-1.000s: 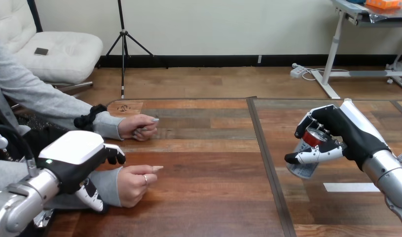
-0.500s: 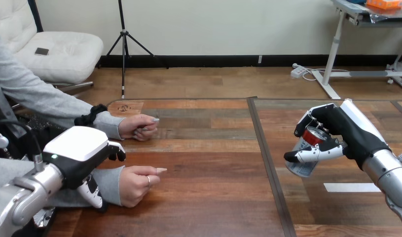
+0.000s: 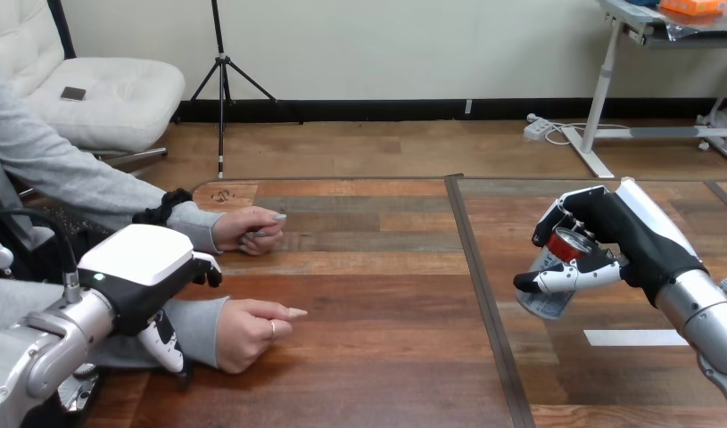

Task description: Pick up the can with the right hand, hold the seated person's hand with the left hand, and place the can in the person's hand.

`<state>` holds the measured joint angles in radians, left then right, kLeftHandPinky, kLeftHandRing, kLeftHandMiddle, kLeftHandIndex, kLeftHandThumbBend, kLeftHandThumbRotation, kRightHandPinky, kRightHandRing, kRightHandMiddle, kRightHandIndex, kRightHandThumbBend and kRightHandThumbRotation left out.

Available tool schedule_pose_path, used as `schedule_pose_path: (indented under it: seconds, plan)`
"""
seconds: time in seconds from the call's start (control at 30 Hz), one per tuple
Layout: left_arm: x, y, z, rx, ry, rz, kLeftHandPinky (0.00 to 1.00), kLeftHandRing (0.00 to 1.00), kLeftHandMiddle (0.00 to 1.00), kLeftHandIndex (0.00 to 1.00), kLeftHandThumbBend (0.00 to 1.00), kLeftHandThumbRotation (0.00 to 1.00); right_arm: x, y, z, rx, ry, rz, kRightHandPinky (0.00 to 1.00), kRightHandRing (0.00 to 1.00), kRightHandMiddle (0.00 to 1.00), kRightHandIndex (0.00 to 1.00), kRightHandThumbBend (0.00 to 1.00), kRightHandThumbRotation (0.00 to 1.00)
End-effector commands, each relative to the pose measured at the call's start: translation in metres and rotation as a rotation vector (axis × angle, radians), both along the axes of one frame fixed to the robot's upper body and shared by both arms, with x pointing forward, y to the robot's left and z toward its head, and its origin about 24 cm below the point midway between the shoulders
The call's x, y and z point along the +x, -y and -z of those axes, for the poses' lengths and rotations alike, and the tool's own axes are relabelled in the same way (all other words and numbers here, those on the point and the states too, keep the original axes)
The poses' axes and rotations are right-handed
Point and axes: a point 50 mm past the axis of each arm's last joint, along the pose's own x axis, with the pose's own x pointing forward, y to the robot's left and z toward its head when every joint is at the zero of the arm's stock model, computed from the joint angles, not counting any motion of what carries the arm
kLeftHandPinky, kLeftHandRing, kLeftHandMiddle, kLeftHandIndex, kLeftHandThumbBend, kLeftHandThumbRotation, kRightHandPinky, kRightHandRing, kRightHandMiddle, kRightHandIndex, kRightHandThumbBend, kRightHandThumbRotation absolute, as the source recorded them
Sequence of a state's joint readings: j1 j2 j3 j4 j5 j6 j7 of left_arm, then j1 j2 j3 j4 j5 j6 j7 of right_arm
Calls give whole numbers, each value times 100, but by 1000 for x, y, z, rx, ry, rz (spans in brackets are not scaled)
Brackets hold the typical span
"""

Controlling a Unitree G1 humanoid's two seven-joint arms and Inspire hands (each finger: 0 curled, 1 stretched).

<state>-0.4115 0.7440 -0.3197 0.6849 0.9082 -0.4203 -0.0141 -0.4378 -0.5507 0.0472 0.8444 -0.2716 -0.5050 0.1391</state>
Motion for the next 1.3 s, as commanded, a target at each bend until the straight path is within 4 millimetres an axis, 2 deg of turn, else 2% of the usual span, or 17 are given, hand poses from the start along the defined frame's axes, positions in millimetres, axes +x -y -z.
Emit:
schedule_pose_path:
  seconds: [0.0, 0.43, 0.8, 1.03, 1.27]
  plan:
    - [10, -6, -8, 36, 0, -41, 68, 73, 75, 73, 100, 12, 15, -3, -36, 17, 140, -23, 33, 36, 41, 41, 85, 0]
    - [13, -8, -7, 19, -32, -72, 55, 63, 67, 67, 100, 4, 15, -2, -35, 16, 138, -13, 33, 37, 41, 41, 87, 0]
    - [13, -8, -7, -1, -59, -88, 48, 57, 60, 61, 100, 1, 15, -3, -35, 25, 142, -20, 32, 36, 41, 41, 86, 0]
    - [15, -9, -7, -20, -127, -131, 44, 53, 57, 58, 96, 0, 15, -2, -35, 33, 143, -17, 32, 36, 41, 41, 85, 0]
    - [15, -8, -7, -23, -139, -131, 33, 41, 49, 51, 93, 0, 15, -2, -35, 31, 146, -14, 33, 37, 41, 41, 84, 0]
